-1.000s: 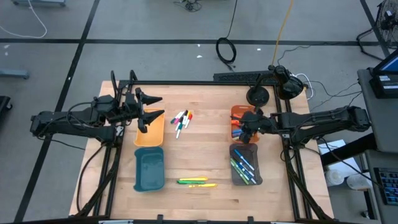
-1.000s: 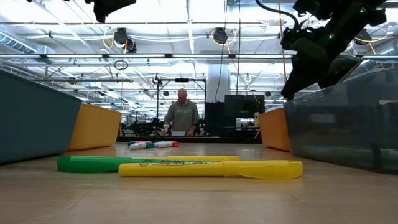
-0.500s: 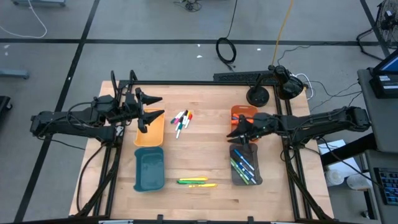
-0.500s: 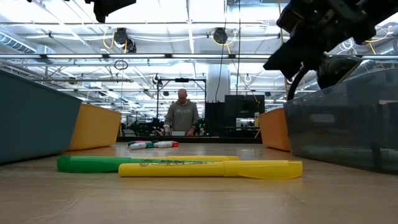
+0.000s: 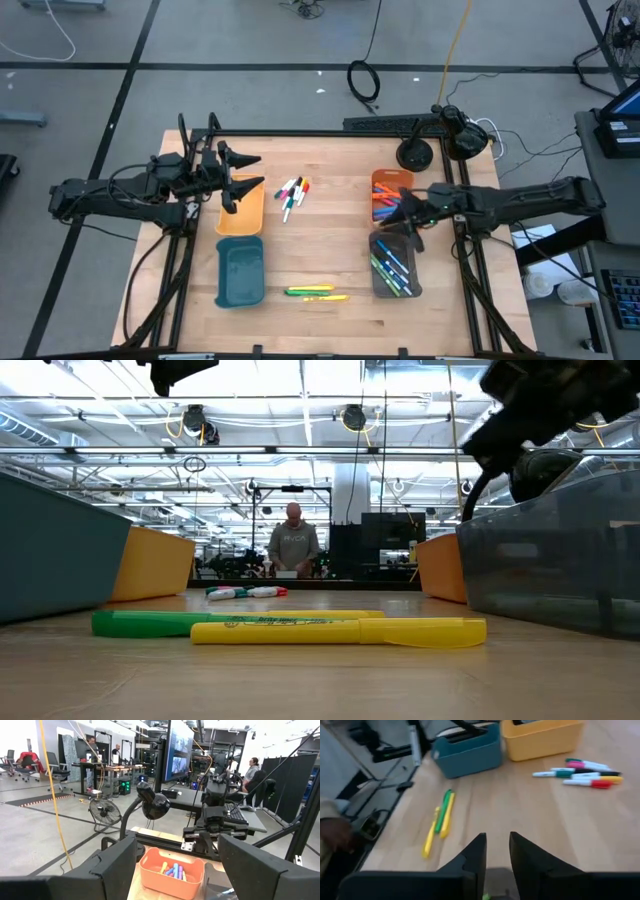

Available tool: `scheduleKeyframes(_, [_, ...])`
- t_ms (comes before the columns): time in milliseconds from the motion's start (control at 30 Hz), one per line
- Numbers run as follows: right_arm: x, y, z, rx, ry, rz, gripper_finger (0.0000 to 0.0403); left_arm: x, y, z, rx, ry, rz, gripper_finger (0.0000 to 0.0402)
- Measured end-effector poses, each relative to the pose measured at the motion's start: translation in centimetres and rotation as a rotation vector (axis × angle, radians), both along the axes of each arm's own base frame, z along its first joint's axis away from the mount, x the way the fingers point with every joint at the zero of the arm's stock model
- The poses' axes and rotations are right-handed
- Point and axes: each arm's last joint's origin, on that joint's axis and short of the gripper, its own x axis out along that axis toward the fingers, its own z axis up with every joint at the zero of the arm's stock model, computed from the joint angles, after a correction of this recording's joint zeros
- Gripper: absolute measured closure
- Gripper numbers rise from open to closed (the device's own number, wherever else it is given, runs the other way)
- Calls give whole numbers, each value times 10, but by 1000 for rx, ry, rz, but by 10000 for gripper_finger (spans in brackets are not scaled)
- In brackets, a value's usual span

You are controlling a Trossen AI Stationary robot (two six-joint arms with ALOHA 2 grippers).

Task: Pick & Place Markers
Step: Put the bottom yellow pen into the blue bin

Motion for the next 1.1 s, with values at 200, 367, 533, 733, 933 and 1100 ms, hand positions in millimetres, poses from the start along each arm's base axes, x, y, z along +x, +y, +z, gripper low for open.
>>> scheduleKeyframes(200, [-31,-1,-5,0,-122,-48,349,0,0,0,0,0,0,119])
scheduleKeyframes(367, [-55,-1,-5,11,-244,-53,357,0,0,0,0,0,0,119])
scheduleKeyframes(533, [-74,-3,-5,-30,-388,-101,364,0,0,0,0,0,-1,119])
scheduleKeyframes(733, [-84,-4,-25,-64,-464,-124,379,0,0,0,0,0,0,119])
scheduleKeyframes(933, [-83,-4,-34,-103,-523,-109,398,0,0,0,0,0,0,119])
scheduleKeyframes(1100, [-80,-4,-42,-135,-591,-112,402,0,0,0,0,0,0,119])
